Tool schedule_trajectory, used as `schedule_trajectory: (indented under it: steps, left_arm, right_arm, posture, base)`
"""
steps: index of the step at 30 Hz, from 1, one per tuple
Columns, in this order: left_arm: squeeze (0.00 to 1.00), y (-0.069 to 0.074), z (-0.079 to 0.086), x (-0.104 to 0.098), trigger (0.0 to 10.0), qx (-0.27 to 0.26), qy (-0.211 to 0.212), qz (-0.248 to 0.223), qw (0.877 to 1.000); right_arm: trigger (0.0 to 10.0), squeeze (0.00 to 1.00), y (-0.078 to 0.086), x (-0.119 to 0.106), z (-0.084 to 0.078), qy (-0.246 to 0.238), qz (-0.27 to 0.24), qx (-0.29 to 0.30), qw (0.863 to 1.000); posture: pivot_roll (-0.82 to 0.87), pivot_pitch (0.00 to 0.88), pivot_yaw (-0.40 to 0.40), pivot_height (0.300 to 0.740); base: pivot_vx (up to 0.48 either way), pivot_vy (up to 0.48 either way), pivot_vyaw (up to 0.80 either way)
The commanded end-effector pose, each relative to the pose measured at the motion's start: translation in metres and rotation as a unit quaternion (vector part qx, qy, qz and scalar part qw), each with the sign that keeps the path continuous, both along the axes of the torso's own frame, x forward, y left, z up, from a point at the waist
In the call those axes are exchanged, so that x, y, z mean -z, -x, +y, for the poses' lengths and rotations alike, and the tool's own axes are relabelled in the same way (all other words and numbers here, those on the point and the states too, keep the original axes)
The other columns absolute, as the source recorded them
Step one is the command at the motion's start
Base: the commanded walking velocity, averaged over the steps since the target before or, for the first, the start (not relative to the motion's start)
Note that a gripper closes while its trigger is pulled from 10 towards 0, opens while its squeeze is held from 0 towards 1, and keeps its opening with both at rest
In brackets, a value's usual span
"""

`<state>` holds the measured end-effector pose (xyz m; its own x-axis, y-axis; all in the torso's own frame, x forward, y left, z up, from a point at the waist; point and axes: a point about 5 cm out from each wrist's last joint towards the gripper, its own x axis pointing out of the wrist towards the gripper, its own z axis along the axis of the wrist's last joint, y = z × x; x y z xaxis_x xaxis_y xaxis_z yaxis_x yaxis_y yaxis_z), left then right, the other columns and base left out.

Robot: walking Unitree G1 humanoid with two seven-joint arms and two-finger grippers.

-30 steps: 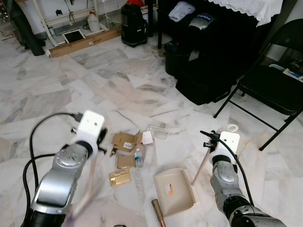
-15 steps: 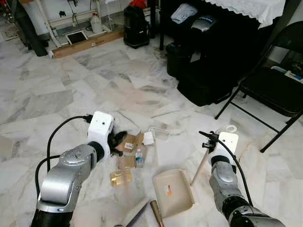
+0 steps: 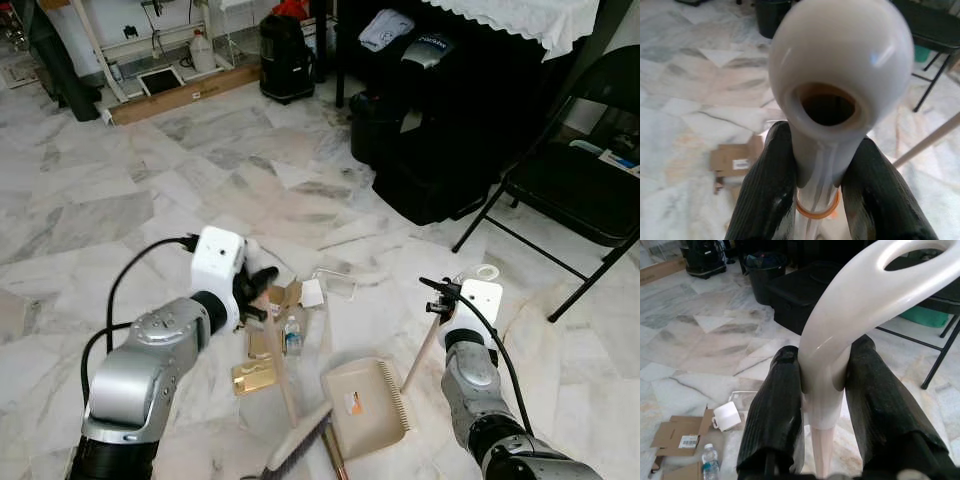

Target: Sweep floor

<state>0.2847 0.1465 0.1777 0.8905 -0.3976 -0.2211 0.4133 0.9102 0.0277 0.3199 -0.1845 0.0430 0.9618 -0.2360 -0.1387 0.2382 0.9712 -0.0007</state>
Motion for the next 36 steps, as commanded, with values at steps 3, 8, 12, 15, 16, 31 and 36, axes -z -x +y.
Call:
schedule_trajectory:
  steps: [3,8,12,15,16,31,36]
  left_arm:
    - [0.0,0.006,0.0,-0.01,10.0,0.029,-0.028,-0.021,0.999]
    - [0.0,0.012,0.003,0.0,10.0,0.053,-0.051,-0.006,0.997]
    - [0.0,0.004,0.014,0.003,10.0,-0.008,-0.049,-0.068,0.996]
    - [0.0,0.006,0.018,0.011,10.0,-0.044,-0.028,-0.081,0.995]
    - [0.0,0.006,0.018,0.011,10.0,-0.044,-0.028,-0.081,0.995]
    - [0.0,0.009,0.019,0.019,10.0,-0.069,0.004,-0.116,0.991]
    - [0.0,0.009,0.02,0.019,10.0,-0.078,0.004,-0.124,0.989]
  right_arm:
    - [10.0,0.0,0.003,0.005,0.002,-0.005,0.012,0.001,1.0]
    - [10.0,0.0,0.003,0.005,0.004,-0.006,0.012,-0.002,1.0]
    - [10.0,0.0,0.002,0.005,0.004,-0.008,0.011,-0.002,1.0]
    - [10.0,0.0,0.002,0.004,0.004,-0.008,0.01,-0.002,1.0]
    - [10.0,0.0,0.002,0.004,0.004,-0.008,0.01,-0.002,1.0]
    - [10.0,0.0,0.003,0.004,0.003,-0.008,0.008,-0.001,1.0]
    - [10.0,0.0,0.003,0.005,0.002,-0.008,0.008,0.001,1.0]
  posture:
    - [0.18,0.095,0.022,0.74]
    - [0.18,0.095,0.022,0.74]
    - [0.18,0.094,0.023,0.74]
    - [0.18,0.094,0.023,0.74]
    - [0.18,0.094,0.023,0.74]
    - [0.18,0.097,0.023,0.74]
    - [0.18,0.097,0.023,0.74]
  base:
    - [0.0,0.0,0.0]
    - [0.0,0.0,0.0]
    - [0.0,0.0,0.0]
    - [0.0,0.0,0.0]
    - [0.0,0.0,0.0]
    - [-0.064,0.0,0.0]
    - [0.0,0.0,0.0]
